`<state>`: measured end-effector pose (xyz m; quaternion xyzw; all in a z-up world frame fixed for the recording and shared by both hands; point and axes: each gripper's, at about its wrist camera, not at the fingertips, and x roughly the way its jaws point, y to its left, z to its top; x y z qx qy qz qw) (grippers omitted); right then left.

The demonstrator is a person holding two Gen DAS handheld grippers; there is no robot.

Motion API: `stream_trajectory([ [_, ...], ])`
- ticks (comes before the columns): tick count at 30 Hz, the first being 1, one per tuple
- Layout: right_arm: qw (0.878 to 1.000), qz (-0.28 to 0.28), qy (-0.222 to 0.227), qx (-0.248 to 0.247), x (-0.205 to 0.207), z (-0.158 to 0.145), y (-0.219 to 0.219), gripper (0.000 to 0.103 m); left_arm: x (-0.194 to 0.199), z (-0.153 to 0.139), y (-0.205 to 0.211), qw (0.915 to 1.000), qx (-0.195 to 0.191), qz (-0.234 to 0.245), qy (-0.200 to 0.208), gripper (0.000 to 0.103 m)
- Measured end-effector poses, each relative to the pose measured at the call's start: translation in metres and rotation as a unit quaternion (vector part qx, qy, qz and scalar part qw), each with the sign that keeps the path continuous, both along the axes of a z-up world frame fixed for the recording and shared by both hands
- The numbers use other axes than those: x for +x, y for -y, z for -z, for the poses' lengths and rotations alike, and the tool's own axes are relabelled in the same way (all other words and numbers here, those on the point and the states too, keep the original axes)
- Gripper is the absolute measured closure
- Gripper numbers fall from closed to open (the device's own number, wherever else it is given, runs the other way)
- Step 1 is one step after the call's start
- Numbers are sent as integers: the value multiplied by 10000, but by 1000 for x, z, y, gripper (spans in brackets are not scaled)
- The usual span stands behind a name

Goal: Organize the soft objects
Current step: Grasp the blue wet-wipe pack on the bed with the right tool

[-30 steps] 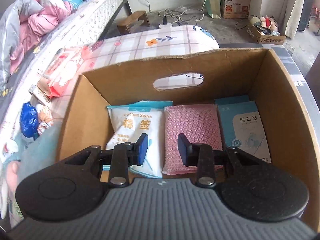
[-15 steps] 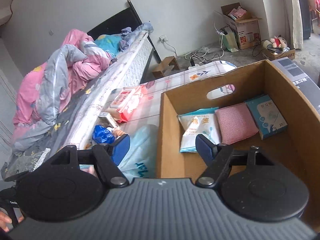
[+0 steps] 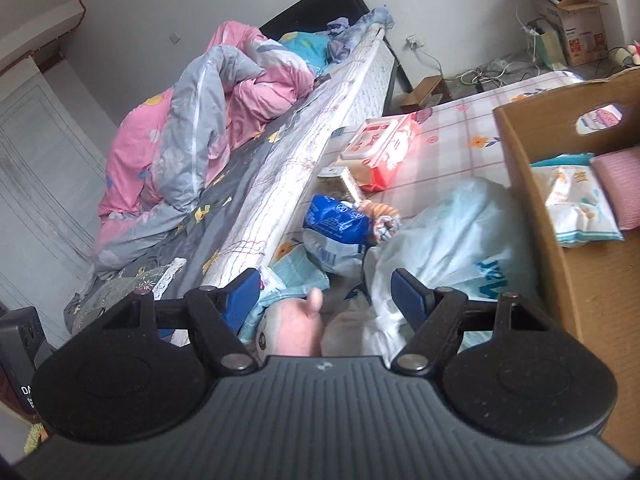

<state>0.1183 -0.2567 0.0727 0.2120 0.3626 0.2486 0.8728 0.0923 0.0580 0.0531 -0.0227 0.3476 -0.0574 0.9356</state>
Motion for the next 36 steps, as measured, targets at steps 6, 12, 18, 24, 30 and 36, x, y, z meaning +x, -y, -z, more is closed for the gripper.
stream_trajectory([
  [6, 9993, 114, -294, 207, 71, 14, -31, 35, 62, 12, -6, 9989, -100, -286, -347, 33],
  [12, 9953, 415, -829, 272, 147, 44, -50, 55, 121, 27, 0, 9967, -458, -20, -677, 57],
  [18, 9898, 495, -1336, -16, 200, 77, -74, 59, 153, 50, 15, 9935, -469, 245, -1012, 81],
  [24, 9827, 335, -1822, -44, 218, 104, -83, 58, 165, 64, 15, 9906, -575, 300, -1202, 90],
  [30, 9789, 126, -2007, 353, 208, 106, -81, 57, 165, 65, 10, 9897, -619, 368, -1241, 90],
  [36, 9741, -173, -1951, 1133, 198, 98, -80, 57, 158, 64, 3, 9870, -660, 390, -1414, 90],
])
